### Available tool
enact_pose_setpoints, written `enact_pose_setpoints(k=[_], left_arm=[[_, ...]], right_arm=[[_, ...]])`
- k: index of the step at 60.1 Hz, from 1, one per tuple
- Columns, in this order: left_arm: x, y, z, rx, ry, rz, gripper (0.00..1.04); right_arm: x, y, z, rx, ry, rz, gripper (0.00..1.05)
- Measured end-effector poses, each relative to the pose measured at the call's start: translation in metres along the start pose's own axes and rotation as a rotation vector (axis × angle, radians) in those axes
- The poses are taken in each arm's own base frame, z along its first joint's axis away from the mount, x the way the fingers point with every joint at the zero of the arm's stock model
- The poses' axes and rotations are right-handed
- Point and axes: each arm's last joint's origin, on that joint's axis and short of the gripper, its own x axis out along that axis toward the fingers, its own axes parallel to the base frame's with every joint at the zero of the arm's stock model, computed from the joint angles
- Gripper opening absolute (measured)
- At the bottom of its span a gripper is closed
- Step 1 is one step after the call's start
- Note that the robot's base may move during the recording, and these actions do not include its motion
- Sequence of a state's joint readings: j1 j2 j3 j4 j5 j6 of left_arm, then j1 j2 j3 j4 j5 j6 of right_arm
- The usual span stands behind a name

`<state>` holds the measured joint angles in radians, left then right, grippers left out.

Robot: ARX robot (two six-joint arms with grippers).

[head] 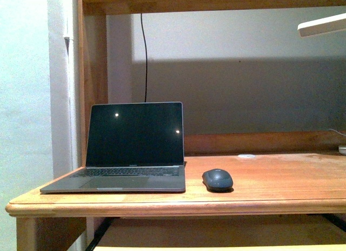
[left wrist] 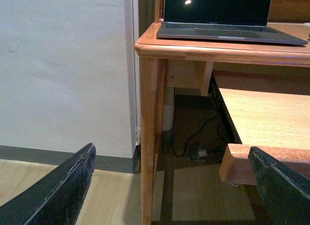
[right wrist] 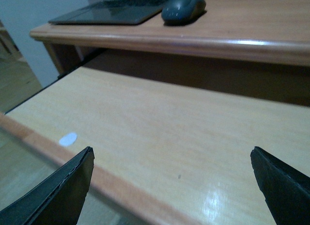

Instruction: Place mouse

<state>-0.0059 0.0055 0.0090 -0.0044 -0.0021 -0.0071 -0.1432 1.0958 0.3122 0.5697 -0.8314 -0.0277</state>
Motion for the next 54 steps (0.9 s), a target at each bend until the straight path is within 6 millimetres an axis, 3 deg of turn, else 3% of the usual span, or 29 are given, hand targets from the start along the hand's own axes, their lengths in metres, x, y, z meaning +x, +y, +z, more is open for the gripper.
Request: enact_pose_setpoints(k=[10, 21, 40, 54], left_arm=[[0.000, 0.000, 0.000, 0.000, 0.000, 0.000, 0.97], [0.000, 0.000, 0.000, 0.000, 0.000, 0.000, 0.97], [0.000, 0.000, 0.000, 0.000, 0.000, 0.000, 0.97], [0.000, 0.000, 0.000, 0.000, 0.000, 0.000, 0.97]], right_arm=[[-0.013, 0.003, -0.031, 0.018, 0.086, 0.094, 0.97], [-0.009, 0.005, -0.045, -0.035, 0.113, 0.095, 0.97], [0.026, 0.020, -0.061, -0.085, 0.148, 0.130, 0.97], [0.058, 0.023, -0.058, -0.099, 0.135, 0.079, 0.97]])
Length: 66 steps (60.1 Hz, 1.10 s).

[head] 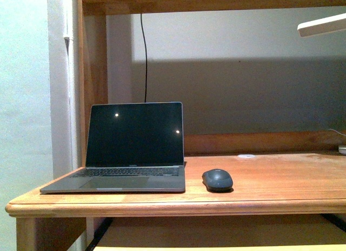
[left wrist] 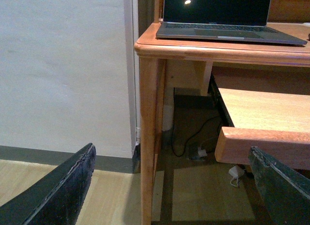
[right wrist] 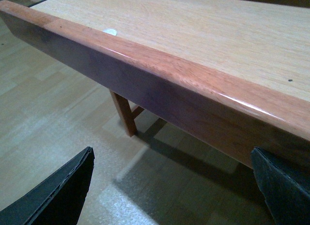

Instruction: Place mouse

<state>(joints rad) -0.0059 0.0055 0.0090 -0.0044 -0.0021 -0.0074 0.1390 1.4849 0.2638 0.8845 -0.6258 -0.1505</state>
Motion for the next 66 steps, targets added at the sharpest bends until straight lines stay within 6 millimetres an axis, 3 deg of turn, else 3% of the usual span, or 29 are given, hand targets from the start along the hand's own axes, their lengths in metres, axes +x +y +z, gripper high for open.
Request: enact_pose_setpoints(k=[37, 58, 66], left_arm=[[0.000, 0.000, 0.000, 0.000, 0.000, 0.000, 0.97], [0.000, 0.000, 0.000, 0.000, 0.000, 0.000, 0.97], [0.000, 0.000, 0.000, 0.000, 0.000, 0.000, 0.97]], right_arm=[[0.129, -0.006, 0.047, -0.019, -0.012, -0.218, 0.97], [0.184, 0.001, 0.072, -0.021, -0.035, -0.261, 0.97], [0.197, 0.007, 0.072, -0.020, -0.020, -0.260, 0.97]])
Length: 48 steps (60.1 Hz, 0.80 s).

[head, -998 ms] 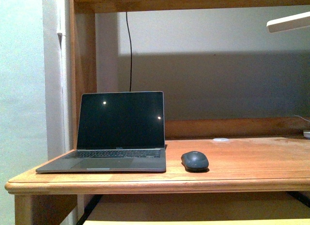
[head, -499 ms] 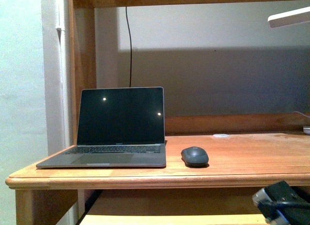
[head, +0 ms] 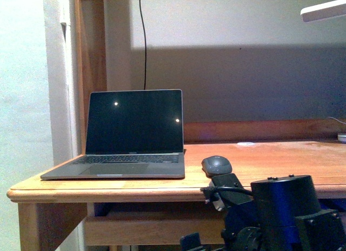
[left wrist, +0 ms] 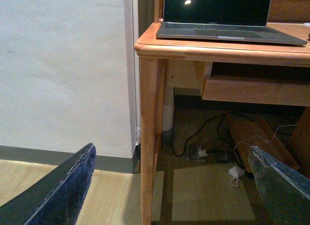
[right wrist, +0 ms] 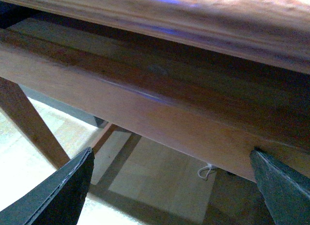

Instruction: Place mouse

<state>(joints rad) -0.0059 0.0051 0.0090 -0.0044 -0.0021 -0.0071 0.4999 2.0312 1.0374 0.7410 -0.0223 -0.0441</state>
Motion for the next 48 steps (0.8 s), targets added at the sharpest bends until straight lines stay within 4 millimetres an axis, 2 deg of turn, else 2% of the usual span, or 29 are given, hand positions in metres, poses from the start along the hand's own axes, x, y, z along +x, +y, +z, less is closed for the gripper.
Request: enact_pose_setpoints(k=[13, 20, 25, 33, 39, 48], left_arm=[[0.000, 0.000, 0.000, 0.000, 0.000, 0.000, 0.97], [0.000, 0.000, 0.000, 0.000, 0.000, 0.000, 0.97], [0.000, 0.000, 0.000, 0.000, 0.000, 0.000, 0.97], [0.000, 0.000, 0.000, 0.000, 0.000, 0.000, 0.97], [0.000, 0.000, 0.000, 0.000, 0.000, 0.000, 0.97], [0.000, 0.000, 0.000, 0.000, 0.000, 0.000, 0.97]], right_arm=[[0.005, 0.007, -0.001, 0.013, 0.008, -0.001, 0.97], [-0.010, 0.000, 0.006, 0.044, -0.027, -0.041, 0.97], [-0.035, -0.009, 0.017, 0.048, -0.083, -0.065, 0.97], [-0.095, -0.021, 0.027, 0.079, -0.125, -0.105, 0.97], [-0.145, -0.023, 0.015, 0.134, -0.089, -0.106, 0.97], [-0.204, -0.020, -0.008, 0.201, -0.052, -0.104, 0.97]])
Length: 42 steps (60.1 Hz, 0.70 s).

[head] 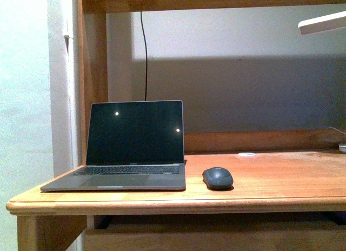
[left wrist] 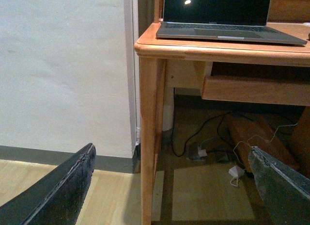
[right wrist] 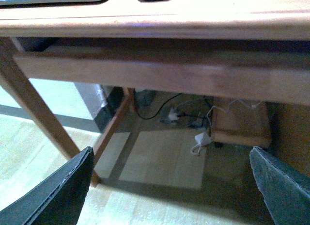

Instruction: Place mouse

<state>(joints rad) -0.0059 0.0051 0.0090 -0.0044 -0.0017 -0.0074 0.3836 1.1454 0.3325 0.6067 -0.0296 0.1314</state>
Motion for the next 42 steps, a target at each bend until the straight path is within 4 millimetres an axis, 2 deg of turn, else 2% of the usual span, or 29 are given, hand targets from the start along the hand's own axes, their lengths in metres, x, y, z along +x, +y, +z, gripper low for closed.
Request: enact_pose_setpoints(k=[9, 20, 24, 29, 36, 42], left_arm=[[0.000, 0.000, 0.000, 0.000, 0.000, 0.000, 0.97], [0.000, 0.000, 0.000, 0.000, 0.000, 0.000, 0.97], [0.000, 0.000, 0.000, 0.000, 0.000, 0.000, 0.97], [0.000, 0.000, 0.000, 0.000, 0.000, 0.000, 0.97], [0.000, 0.000, 0.000, 0.000, 0.000, 0.002, 0.97], [0.000, 0.000, 0.000, 0.000, 0.000, 0.000, 0.97]], right_arm=[[-0.047, -0.002, -0.013, 0.066, -0.006, 0.008, 0.97], [-0.095, -0.004, -0.027, 0.122, -0.044, 0.004, 0.97], [-0.107, -0.007, -0.031, 0.129, -0.080, 0.028, 0.97], [-0.112, -0.013, -0.034, 0.142, -0.119, 0.004, 0.97], [-0.115, -0.024, -0.042, 0.014, -0.236, -0.313, 0.78], [-0.118, -0.029, -0.040, -0.044, -0.249, -0.376, 0.61]])
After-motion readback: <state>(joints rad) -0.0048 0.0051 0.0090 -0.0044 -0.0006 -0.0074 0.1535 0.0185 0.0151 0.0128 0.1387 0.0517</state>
